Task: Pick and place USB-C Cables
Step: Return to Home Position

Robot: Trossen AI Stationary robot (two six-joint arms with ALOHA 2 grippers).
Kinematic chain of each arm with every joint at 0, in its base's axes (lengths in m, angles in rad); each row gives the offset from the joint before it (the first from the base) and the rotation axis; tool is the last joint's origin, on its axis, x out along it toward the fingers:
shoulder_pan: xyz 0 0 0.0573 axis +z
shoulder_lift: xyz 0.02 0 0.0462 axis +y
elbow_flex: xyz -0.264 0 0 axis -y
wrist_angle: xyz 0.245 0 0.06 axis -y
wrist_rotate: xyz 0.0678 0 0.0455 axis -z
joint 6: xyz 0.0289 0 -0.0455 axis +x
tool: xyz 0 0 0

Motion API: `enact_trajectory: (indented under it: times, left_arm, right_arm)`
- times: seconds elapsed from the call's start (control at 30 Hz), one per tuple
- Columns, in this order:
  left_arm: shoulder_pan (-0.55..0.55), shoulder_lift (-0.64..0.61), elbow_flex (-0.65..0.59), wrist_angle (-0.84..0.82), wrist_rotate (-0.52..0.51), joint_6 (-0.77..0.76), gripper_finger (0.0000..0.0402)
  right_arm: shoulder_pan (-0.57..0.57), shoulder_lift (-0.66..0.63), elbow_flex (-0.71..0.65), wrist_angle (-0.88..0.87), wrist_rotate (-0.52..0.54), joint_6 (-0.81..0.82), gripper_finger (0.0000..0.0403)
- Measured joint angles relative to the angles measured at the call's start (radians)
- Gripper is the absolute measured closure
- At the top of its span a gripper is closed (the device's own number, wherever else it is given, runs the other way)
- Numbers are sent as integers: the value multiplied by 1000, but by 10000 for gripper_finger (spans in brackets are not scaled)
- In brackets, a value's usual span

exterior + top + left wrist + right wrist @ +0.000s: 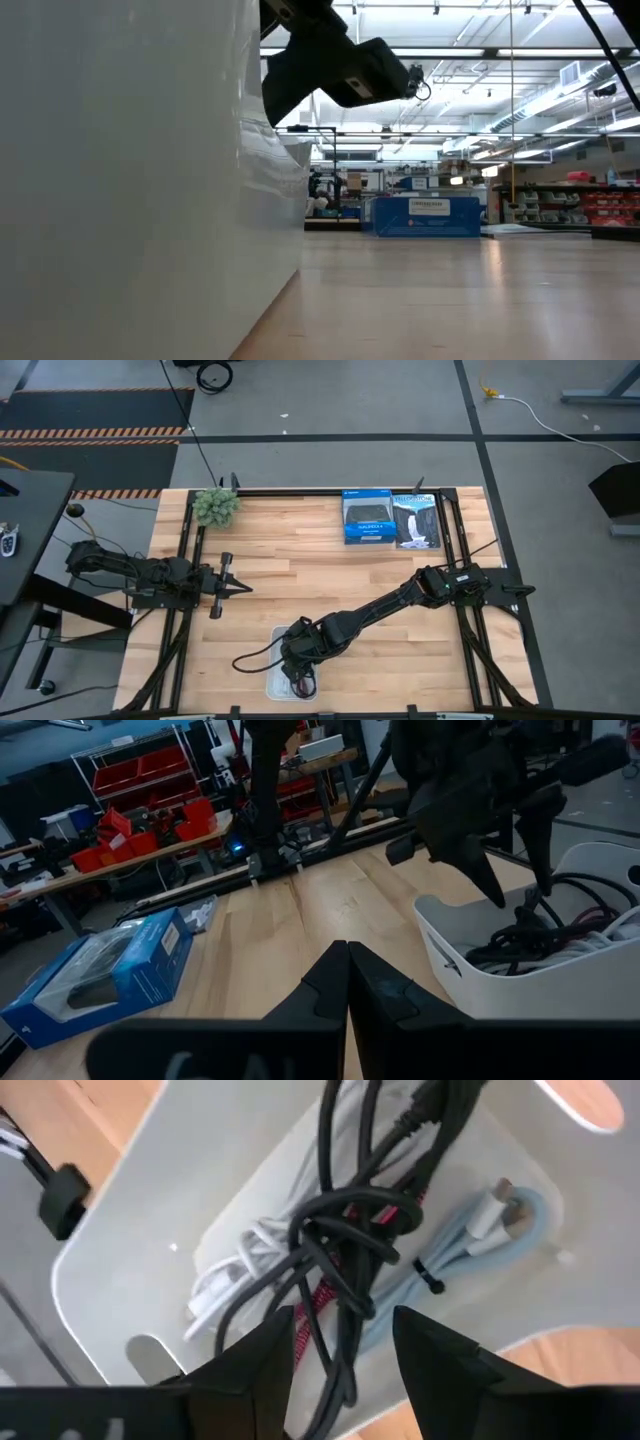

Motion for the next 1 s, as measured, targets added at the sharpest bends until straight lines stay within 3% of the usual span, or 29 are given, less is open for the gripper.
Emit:
enact_trajectory:
  times: [0.27,0.57,1.0]
  left_arm:
    - [0,0,0,0,0,0,390]
    - [0,0,0,0,0,0,390]
    - [0,0,0,0,0,0,390]
  right_arm:
    - [4,-27,33,-36,7,-48,224]
    - [61,-174,36,-243,259,-163,225]
    - [56,-415,36,-262,294,-250,245]
